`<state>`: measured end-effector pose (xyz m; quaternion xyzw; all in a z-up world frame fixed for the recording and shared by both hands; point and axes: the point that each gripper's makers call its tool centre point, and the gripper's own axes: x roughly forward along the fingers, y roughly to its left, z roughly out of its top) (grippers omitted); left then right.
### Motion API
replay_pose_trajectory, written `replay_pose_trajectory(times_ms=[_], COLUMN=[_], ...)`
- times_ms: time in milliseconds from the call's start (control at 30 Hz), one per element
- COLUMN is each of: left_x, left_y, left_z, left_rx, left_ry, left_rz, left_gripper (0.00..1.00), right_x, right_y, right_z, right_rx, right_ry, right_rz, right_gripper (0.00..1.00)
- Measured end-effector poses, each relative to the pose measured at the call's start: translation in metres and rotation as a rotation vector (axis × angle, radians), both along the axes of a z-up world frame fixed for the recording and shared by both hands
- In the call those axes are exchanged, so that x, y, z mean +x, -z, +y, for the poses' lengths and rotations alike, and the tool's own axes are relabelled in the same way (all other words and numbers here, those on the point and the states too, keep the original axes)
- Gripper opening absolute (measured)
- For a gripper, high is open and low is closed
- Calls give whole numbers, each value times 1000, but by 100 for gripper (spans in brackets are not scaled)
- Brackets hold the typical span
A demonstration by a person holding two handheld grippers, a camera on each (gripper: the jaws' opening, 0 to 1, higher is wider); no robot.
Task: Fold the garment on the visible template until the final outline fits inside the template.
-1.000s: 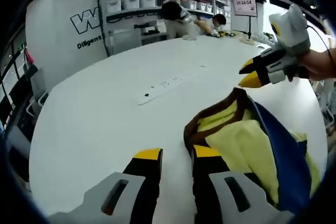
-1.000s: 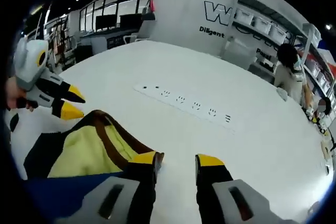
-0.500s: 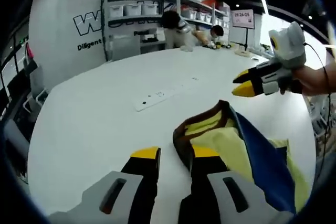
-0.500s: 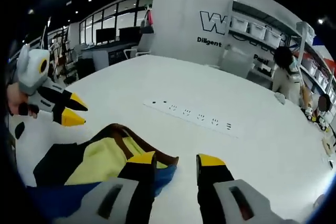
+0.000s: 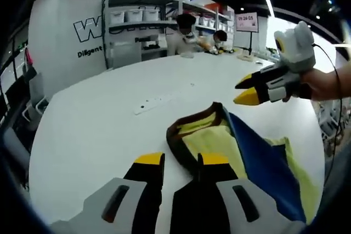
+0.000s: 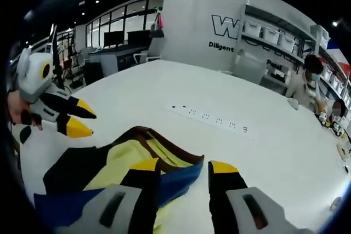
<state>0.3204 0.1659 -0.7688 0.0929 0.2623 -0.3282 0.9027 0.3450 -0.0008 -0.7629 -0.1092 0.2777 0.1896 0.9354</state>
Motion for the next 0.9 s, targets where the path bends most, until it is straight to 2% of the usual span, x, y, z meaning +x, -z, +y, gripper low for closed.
replay_pose_trajectory(times_ms=[100, 200, 333, 433, 500, 667, 733, 900], left_x=[-6, -10, -16, -22, -25, -39, -45, -62], left_y=[-1, 1, 3, 6, 9, 17, 22, 29], left_z=[5, 9, 12, 15, 16, 21, 23, 27], left_rx=[-45, -20, -33, 2, -34, -9, -23, -1], left_ry=[-26, -30, -41, -30, -48, -53, -55, -52], left_rz=[19, 7, 16, 16, 35, 40, 62, 72], left_gripper=[22, 22, 22, 21, 21, 21, 21, 21], right_x=[-6, -12, -19, -24, -29, -39, -43, -55], right_y=[-1, 0, 0, -2, -3, -1, -2, 3], right_z=[5, 10, 15, 19, 21, 26, 27, 33], right_rx=[33, 64, 65, 59, 65, 75, 66, 99], right_ry=[8, 18, 11, 0, -4, -5, -8, -4], right_rz=[9, 25, 24, 16, 12, 10, 1, 20], right_gripper=[29, 29, 30, 30, 30, 30, 29, 30])
